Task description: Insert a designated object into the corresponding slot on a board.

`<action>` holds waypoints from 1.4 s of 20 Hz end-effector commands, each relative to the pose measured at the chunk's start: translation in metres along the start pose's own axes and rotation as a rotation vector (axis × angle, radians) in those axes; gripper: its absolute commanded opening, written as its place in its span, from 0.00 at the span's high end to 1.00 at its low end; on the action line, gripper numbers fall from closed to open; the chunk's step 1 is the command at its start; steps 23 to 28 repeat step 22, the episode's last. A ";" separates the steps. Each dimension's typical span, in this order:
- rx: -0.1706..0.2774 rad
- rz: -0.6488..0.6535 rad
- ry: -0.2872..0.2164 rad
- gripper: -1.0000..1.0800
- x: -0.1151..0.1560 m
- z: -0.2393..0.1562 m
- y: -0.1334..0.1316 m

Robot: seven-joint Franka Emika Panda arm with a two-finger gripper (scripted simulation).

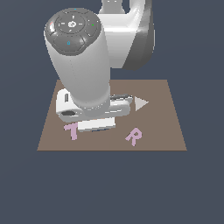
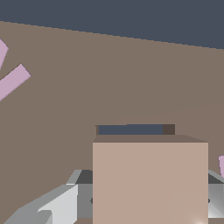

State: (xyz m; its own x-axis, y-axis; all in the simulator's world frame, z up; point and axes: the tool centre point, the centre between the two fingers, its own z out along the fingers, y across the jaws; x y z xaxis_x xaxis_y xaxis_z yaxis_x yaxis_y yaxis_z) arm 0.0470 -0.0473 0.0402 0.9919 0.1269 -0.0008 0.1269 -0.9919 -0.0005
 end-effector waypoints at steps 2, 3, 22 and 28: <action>0.000 -0.014 0.000 1.00 0.005 -0.001 -0.001; 0.000 -0.015 0.000 1.00 0.005 -0.001 -0.001; -0.001 -0.015 0.000 0.04 0.005 0.009 -0.001; -0.001 -0.015 0.000 0.04 0.005 0.009 -0.001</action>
